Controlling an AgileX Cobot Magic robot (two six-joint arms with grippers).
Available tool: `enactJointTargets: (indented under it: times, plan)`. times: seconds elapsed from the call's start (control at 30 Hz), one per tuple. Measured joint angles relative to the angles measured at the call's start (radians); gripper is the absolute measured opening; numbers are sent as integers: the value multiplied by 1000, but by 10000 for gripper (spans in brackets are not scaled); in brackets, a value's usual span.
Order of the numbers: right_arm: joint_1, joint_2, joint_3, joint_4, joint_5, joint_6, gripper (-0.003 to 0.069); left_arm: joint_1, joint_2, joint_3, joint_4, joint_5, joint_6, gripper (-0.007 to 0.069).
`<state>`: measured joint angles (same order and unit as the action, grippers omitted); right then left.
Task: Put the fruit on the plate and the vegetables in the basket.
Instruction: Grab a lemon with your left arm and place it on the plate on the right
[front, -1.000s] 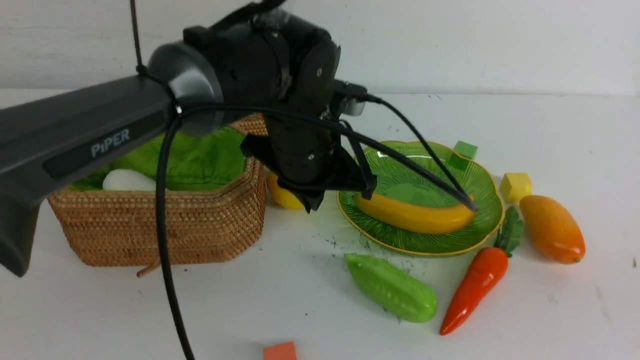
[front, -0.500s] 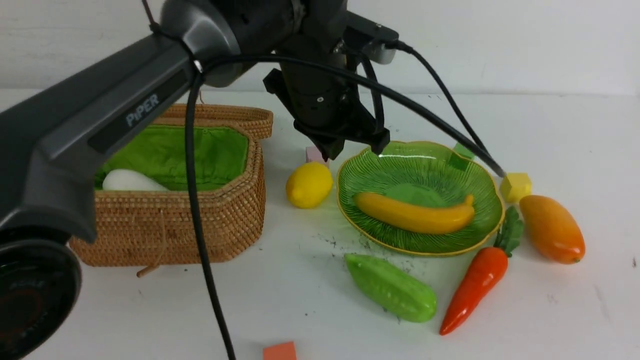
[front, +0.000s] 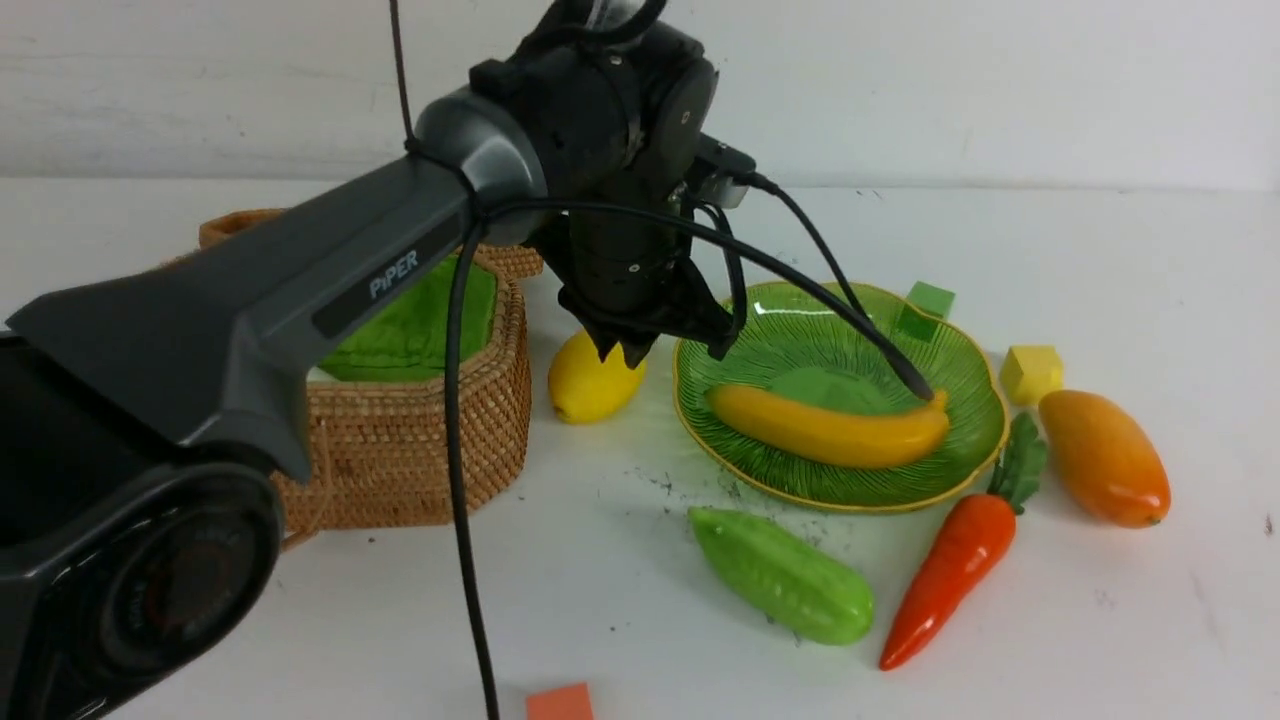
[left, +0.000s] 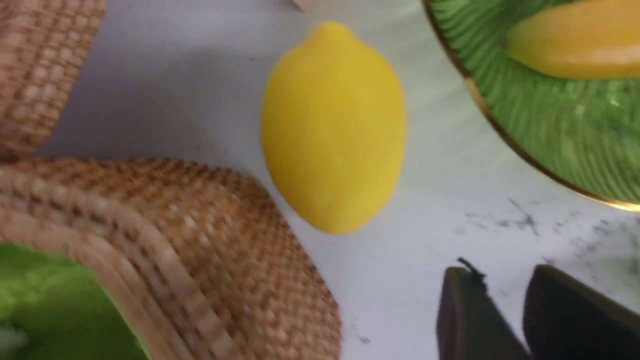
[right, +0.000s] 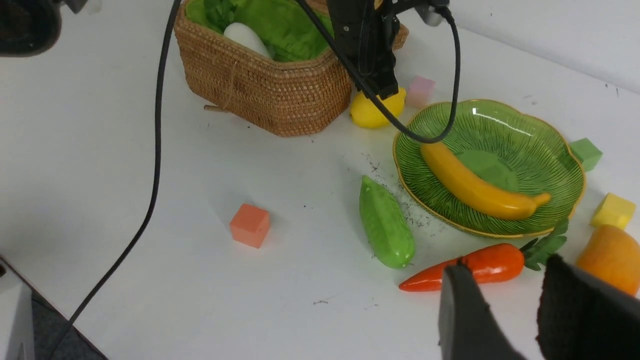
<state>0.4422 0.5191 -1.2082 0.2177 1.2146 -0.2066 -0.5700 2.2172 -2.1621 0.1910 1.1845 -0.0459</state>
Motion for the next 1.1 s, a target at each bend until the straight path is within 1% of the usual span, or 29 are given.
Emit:
enactJointTargets:
  times: [0.03,0.07,0.13,0.2,0.27,0.33,0.5,0.57,0.67,0.8,0.93,1.03,1.1]
  plan:
    - [0,0,0,0,0,0,237,10,4,0,-1,-18,30,290]
    - [0,0,0,0,0,0,237,19,8,0,-1,-31,46,330]
    - [0,0,0,0,0,0,237,32,11,0,-6,-67,38,414]
    - [0,0,0,0,0,0,237,38,11,0,-8,-118,2,493]
    - [0,0,0,0,0,0,237,39,12,0,6,-170,-29,551]
    - [0,0,0,-2,0,0,237,39,18,-1,12,-202,-33,580]
    - [0,0,0,-7,0,0,237,38,39,-1,16,-216,-19,584]
    - [0,0,0,-7,2,0,237,38,51,-1,19,-215,-59,574]
    - [0,0,0,-10,6,0,237,38,66,-1,59,-211,-141,568]
    - [0,0,0,-14,7,0,237,38,82,-1,90,-210,-167,568]
    - [0,0,0,-14,7,0,237,38,96,-1,86,-213,-111,568]
    - [0,0,0,-14,13,0,237,38,100,-1,90,-218,-24,568]
    - [0,0,0,-16,17,0,237,38,100,-1,96,-218,-3,568]
